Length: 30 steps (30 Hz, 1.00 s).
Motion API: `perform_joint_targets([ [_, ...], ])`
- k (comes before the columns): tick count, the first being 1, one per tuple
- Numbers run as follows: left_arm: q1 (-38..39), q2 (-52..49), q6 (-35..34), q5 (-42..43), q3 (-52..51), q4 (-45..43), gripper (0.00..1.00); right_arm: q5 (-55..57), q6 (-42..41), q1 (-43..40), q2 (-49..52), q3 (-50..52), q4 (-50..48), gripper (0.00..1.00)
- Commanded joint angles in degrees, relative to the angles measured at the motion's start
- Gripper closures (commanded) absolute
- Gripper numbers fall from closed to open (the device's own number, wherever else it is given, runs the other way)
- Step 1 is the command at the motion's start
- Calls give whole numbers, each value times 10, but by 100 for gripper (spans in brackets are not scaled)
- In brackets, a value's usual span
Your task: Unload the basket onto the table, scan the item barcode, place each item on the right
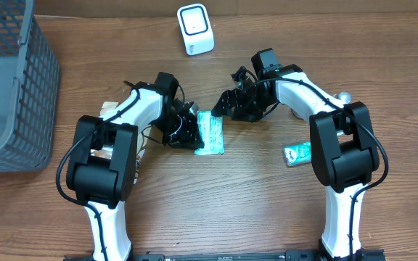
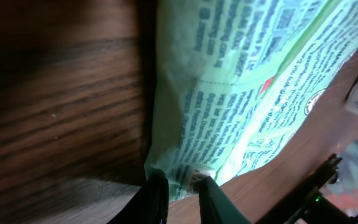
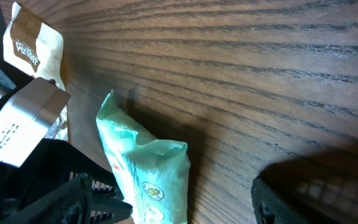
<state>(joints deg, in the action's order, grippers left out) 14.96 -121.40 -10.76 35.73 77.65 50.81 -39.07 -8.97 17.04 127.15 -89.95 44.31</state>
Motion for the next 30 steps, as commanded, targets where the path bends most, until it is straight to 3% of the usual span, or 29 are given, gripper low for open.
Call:
perform_joint_targets([
  [1, 4, -59, -13, -43, -7, -13, 80, 30, 3, 6, 9, 9, 1, 21],
  [10, 4, -72, -12, -60, -7, -14, 81, 10, -28, 13, 9, 68, -71, 23],
  [18, 4, -72, -12, -63, -7, -15, 80, -30, -63, 14, 9, 100, -130, 42],
  [26, 4, -72, -10, -63, -7, -14, 81, -30, -63, 35, 9, 124, -173, 43],
  [30, 4, -72, -10, -63, -7, -15, 81, 0, -82, 40, 9, 127, -180, 58],
])
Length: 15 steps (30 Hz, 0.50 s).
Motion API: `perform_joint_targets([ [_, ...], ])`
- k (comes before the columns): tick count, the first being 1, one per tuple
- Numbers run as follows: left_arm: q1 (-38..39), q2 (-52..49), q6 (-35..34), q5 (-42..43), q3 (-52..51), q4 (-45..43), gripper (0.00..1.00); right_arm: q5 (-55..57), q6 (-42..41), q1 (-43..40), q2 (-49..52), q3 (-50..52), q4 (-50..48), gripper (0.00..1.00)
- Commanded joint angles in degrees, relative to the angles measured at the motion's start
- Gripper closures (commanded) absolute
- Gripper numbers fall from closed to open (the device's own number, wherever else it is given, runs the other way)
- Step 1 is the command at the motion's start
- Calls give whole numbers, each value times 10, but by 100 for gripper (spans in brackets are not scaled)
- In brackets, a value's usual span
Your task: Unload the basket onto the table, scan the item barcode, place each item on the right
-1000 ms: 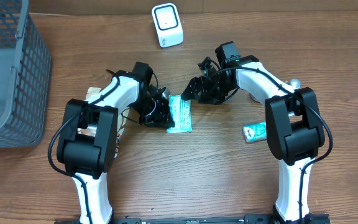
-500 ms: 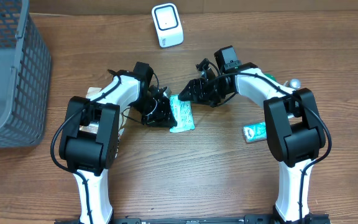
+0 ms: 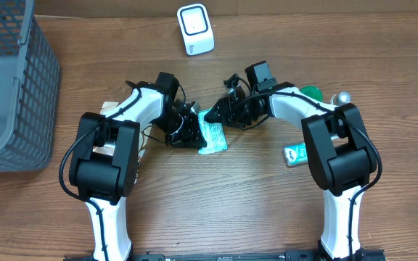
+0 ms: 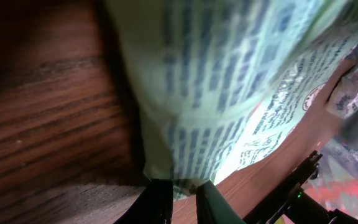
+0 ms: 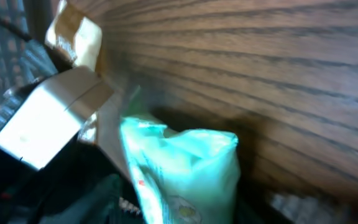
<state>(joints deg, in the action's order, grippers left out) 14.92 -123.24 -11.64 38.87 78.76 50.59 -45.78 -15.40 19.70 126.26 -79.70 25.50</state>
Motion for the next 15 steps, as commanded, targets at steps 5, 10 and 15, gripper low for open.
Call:
perform_joint_targets([
  [5, 4, -54, -1, -95, -18, -11, 81, 97, -26, 8, 18, 24, 3, 68],
  [10, 3, -54, 15, -95, -18, 3, 84, 97, -26, -3, 18, 24, 3, 73],
  [15, -13, -54, 25, -98, -18, 19, 84, 97, -22, -4, 18, 24, 3, 85],
])
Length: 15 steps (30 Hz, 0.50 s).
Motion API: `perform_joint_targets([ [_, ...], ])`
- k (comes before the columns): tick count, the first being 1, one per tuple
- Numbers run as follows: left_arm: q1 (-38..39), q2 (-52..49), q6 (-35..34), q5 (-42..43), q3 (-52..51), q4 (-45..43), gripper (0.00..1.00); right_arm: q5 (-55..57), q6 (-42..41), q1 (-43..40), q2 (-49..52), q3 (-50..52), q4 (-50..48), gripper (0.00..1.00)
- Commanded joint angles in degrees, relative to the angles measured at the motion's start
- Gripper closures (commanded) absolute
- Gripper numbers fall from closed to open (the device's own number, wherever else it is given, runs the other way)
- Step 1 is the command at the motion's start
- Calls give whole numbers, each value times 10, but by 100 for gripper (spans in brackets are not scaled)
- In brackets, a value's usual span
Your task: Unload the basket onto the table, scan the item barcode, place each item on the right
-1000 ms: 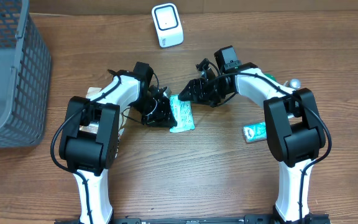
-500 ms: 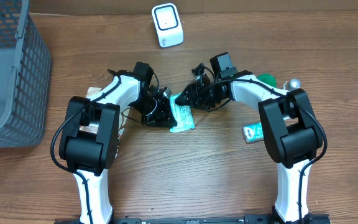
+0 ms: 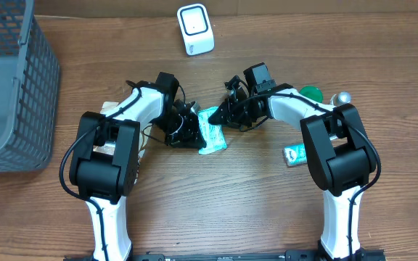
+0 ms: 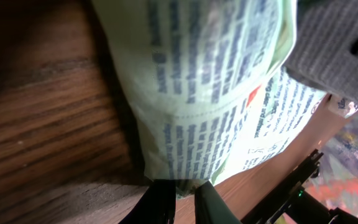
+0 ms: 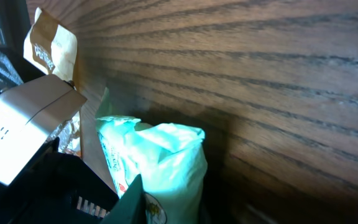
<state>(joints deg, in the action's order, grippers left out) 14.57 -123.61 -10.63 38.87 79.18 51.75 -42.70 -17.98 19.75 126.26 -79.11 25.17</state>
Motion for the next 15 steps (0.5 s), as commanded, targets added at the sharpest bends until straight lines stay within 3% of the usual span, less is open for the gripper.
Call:
perform_joint_targets([
  [1, -15, -50, 14, -99, -22, 10, 84, 66, 4, -5, 18, 19, 6, 86],
  [3, -26, -49, 14, -99, -21, 16, 83, 66, 4, -5, 18, 19, 6, 96],
  [9, -55, -34, 15, -100, -17, 37, 84, 67, 4, -5, 18, 19, 4, 96],
  [15, -63, 57, 6, -137, -10, 37, 83, 67, 4, -5, 18, 19, -1, 96],
])
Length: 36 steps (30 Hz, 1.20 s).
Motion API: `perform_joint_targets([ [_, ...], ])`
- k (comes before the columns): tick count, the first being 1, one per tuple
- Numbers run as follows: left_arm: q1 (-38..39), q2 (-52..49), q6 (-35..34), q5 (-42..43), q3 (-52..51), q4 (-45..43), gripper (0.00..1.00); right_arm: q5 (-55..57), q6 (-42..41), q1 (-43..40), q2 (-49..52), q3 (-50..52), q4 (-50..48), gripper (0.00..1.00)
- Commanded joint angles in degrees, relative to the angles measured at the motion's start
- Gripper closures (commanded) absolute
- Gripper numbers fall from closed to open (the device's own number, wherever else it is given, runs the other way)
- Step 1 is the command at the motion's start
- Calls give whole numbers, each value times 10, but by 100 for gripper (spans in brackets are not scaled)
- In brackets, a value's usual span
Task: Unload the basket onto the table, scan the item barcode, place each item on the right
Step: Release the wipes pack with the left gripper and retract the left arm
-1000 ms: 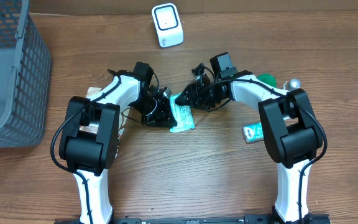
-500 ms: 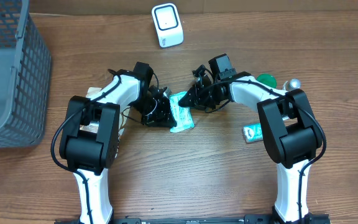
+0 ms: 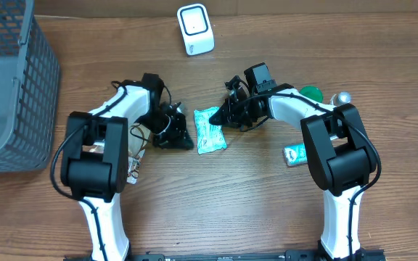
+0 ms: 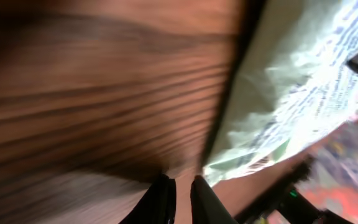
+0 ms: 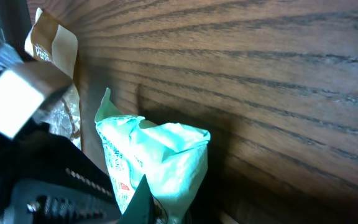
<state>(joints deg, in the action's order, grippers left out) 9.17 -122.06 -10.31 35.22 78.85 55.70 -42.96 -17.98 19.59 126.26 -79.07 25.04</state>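
Note:
A light green packet (image 3: 209, 129) with blue print lies on the wood table between the two arms. My right gripper (image 3: 222, 117) is shut on its upper right end. In the right wrist view one dark finger (image 5: 140, 198) lies across the packet (image 5: 166, 149) and the other finger is hidden. My left gripper (image 3: 182, 136) sits just left of the packet and does not touch it. Its fingers (image 4: 164, 198) stand close together over bare wood, with the packet (image 4: 291, 106) off to the right. The white scanner (image 3: 195, 29) stands at the back.
A grey mesh basket (image 3: 9, 80) fills the left edge. A brown snack bag (image 5: 53, 46) lies under the left arm. A small green packet (image 3: 294, 154), a green round item (image 3: 311, 92) and a silvery item (image 3: 340, 97) lie by the right arm.
My left gripper let go of the packet's edge and now sits a little to the left, clear of it. The right gripper still holds the packet's upper end.
At first my left gripper pinched the packet's left edge while the right gripper stood off to the right. The right gripper then came onto the packet's upper end and shut on it. Now the left gripper has drawn off and only the right holds the packet.

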Motion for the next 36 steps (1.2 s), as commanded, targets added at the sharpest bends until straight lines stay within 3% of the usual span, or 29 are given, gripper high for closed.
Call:
perform_joint_targets([
  [1, -9, 62, -6, -120, -1, -3, 83, 69, 4, -3, 18, 18, 0, 96],
  [8, -13, 182, -57, -324, 68, -2, 80, 69, 4, -3, 18, 18, 1, 96],
  [12, -33, 219, -80, -409, 105, -3, 63, 69, 4, -3, 18, 18, 1, 96],
  [13, -41, 224, -79, -421, 114, -3, 57, 69, 4, -3, 18, 18, 1, 96],
  [14, -48, 226, -80, -430, 119, -3, 44, 69, 4, -3, 18, 18, 1, 96],
  [16, -62, 227, -79, -438, 123, -2, 6, 69, 4, -3, 18, 18, 1, 96],
  [17, -67, 227, -79, -438, 122, 0, 0, 69, 4, -3, 18, 18, 1, 96],
  [36, -76, 226, -79, -435, 122, 9, 0, 69, 4, -3, 18, 18, 1, 96],
])
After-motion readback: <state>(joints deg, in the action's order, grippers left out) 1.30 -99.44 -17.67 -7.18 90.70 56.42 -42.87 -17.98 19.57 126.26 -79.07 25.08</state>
